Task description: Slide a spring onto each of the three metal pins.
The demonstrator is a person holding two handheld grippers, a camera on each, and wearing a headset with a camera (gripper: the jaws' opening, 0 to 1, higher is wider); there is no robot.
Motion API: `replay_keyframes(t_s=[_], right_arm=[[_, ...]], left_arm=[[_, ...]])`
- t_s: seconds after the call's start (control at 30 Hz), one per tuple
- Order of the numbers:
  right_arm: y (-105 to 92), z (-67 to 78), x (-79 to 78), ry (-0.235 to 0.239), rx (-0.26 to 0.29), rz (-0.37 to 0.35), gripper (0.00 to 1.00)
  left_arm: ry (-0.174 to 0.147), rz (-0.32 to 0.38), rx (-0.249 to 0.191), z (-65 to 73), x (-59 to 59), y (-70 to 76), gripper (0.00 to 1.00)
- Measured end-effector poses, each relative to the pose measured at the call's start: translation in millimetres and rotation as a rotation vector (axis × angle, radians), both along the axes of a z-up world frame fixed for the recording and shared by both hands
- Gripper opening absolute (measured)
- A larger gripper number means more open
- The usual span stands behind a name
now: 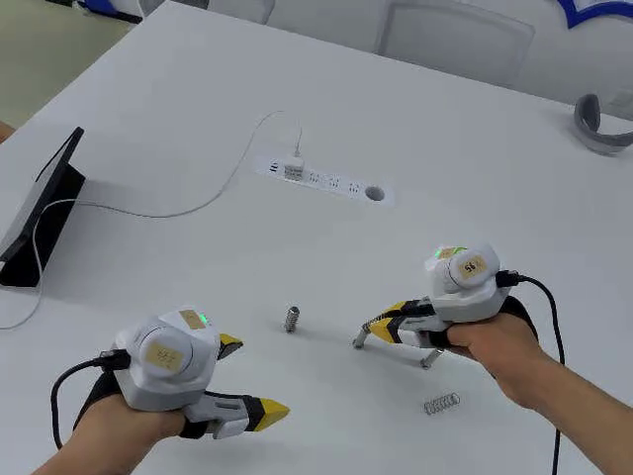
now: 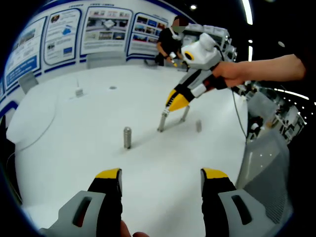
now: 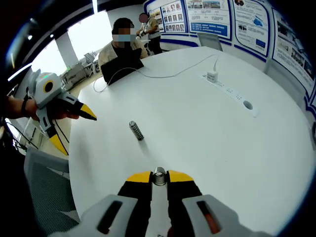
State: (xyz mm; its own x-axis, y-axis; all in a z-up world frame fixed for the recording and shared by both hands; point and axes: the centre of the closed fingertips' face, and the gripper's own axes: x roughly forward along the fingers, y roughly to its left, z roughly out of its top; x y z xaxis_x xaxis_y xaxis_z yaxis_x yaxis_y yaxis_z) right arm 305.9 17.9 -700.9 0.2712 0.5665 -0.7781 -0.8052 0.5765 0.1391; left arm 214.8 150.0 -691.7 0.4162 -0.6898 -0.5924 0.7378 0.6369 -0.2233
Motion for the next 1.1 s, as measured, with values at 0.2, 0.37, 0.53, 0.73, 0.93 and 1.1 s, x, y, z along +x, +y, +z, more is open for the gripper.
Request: replay_keyframes(t_s=[0.2,0.37,0.53,0.73,0.93,1.1], right_arm=[[5.0,0.4,2.8,-0.009,-0.015,0.022,0.13],[7.9,-3.6,4.0,-0.028,-0.060,0.070,0.13],[11.9,-6.7,2.7,-0.037,-0.081,0.094,0.13],[14.4,-14.5,2.1,-0.042,-0.107,0.116,0.13],[14.6,-21.0,3.0,-0.037,-0.119,0.120,0.13],[15.7,-25.8,3.7,-0.032,-0.124,0.121,0.13]], left_arm=[[-0.003,0.003,-0.001,0.4,0.8,0.9,0.66],[-0.002,0.005,-0.008,1.6,0.0,-1.5,0.66],[-0.001,-0.002,-0.005,0.8,-1.7,-2.9,0.66],[-0.001,0.009,-0.007,2.2,-1.0,0.0,0.66],[0.002,0.014,-0.005,1.9,-1.3,2.2,0.66],[0.007,0.017,-0.006,0.7,-1.7,2.6,0.66]])
